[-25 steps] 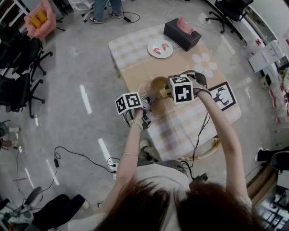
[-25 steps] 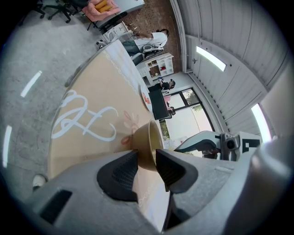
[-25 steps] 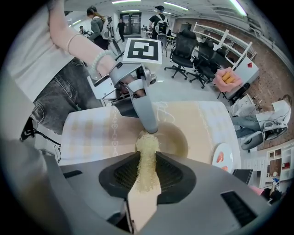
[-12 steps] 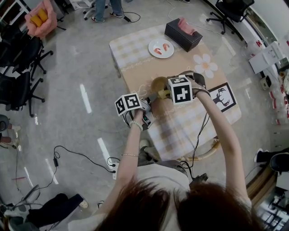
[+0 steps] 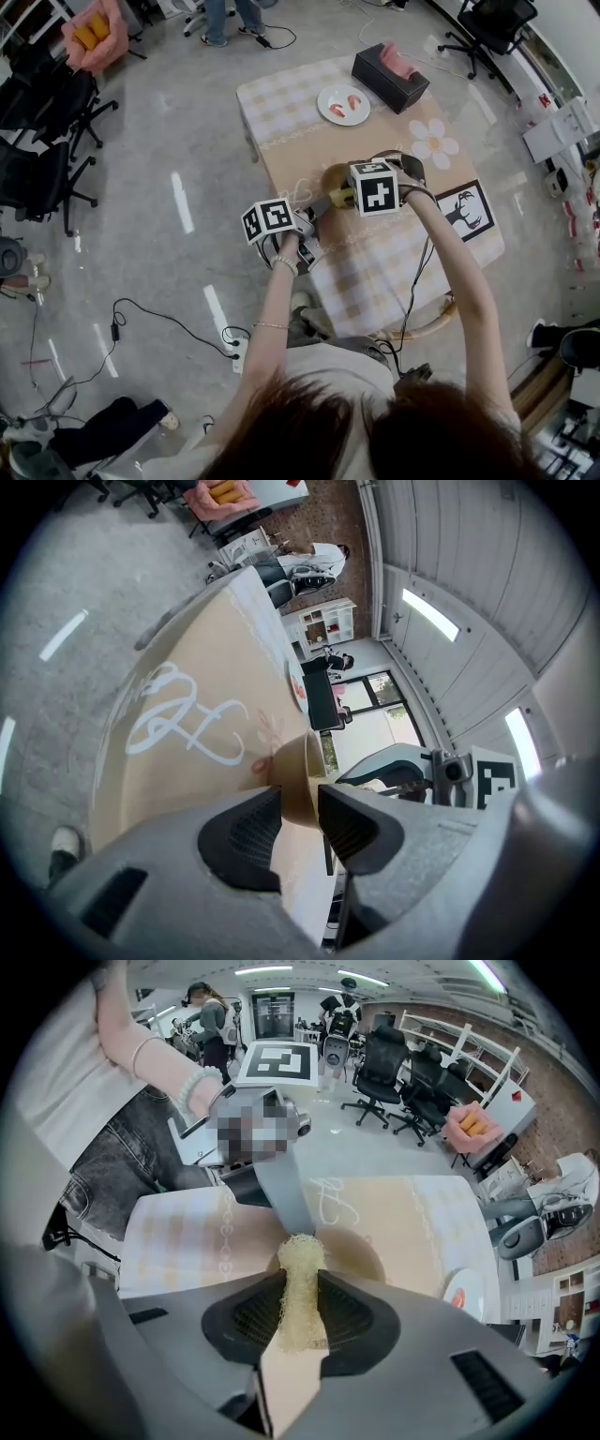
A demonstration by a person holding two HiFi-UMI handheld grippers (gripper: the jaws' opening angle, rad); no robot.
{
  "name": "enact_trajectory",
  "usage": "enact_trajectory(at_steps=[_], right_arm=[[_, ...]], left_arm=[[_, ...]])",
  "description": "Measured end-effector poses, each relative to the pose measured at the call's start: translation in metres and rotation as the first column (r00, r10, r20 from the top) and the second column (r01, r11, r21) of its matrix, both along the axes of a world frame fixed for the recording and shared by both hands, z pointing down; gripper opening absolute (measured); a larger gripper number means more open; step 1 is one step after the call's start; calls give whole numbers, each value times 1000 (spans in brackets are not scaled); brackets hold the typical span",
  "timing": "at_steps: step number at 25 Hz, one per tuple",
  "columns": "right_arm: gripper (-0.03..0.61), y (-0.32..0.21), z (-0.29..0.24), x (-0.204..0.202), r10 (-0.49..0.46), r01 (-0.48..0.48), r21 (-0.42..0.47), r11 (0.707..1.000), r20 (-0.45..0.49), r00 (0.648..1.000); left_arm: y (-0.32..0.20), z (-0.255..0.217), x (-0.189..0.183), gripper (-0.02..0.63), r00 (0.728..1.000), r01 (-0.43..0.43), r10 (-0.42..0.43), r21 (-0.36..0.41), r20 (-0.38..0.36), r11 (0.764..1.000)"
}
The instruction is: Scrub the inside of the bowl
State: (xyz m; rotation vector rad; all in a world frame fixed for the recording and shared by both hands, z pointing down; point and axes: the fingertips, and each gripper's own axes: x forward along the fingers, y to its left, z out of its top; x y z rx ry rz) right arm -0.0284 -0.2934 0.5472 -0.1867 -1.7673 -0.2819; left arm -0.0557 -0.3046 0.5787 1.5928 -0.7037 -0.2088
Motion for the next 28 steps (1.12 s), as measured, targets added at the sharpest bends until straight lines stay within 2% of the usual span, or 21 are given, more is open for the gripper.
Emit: enact_trajectory(at_steps=[16, 28], right_arm=[[98, -17, 3, -10, -6, 6, -10, 1000, 24, 1000], [98, -33, -10, -15, 1, -3, 26, 1000, 52, 999]], left_arm=[[1, 2, -1, 127, 1000, 8, -8, -8, -3, 1000], [1, 1, 2, 127, 1000, -7, 7, -5, -3, 1000]])
